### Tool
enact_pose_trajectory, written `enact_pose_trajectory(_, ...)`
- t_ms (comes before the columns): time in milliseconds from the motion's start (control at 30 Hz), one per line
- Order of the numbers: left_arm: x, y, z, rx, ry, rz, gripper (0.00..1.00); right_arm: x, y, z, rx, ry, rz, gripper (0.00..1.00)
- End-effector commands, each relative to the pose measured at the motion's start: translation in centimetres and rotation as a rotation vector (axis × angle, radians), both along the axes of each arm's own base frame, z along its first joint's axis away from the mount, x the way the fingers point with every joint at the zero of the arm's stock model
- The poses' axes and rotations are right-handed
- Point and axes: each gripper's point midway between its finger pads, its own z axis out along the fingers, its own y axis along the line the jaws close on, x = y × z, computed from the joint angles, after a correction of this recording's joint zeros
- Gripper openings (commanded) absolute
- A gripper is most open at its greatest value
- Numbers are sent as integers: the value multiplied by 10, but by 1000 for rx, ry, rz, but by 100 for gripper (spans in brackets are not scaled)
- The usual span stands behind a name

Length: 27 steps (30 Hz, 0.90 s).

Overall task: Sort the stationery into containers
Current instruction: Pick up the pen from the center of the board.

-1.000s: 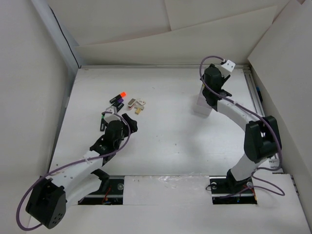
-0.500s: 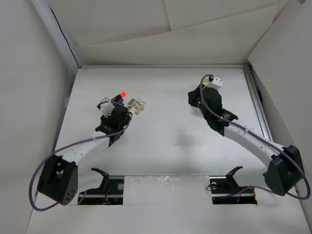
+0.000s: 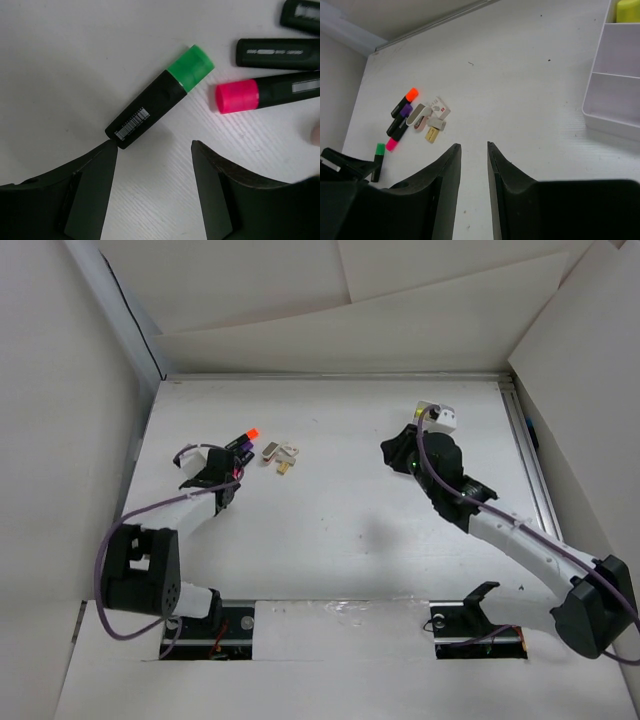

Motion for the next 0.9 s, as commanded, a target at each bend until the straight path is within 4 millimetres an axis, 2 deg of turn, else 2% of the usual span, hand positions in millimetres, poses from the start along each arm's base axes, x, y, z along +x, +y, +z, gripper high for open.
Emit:
enact_pose_trajectory(0, -2, 6, -12, 76, 126, -29, 58, -4, 4, 23, 56, -64, 31, 34)
enact_pose_trajectory(67, 6, 7, -11, 95, 147, -30, 58, -4, 3, 23, 48, -67, 33, 34)
enact_pose_trajectory(133, 0, 10, -17, 107, 193, -18, 58, -5, 2, 26, 53, -75, 33, 35)
enact_pose_trajectory(233, -1, 13, -15, 124, 200, -8, 58, -6, 4, 26, 55, -73, 42, 35)
enact_pose_trajectory(367, 2, 14, 2, 118, 141, 6, 58, -7, 3, 30, 60, -81, 42, 35)
enact_pose_trajectory(567, 5, 17, 14, 140, 105, 8, 59, -9, 4, 33, 66, -88, 51, 35)
enact_pose_trajectory(600, 5, 19, 8, 156, 138, 13, 59, -9, 4, 33, 66, -88, 51, 35)
enact_pose_trajectory(633, 12, 20, 12, 166, 138, 20, 59, -12, 6, 37, 73, -96, 60, 35)
enact_pose_trajectory(867, 19, 23, -7, 219, 274, 6, 59, -15, 4, 39, 78, -104, 60, 35)
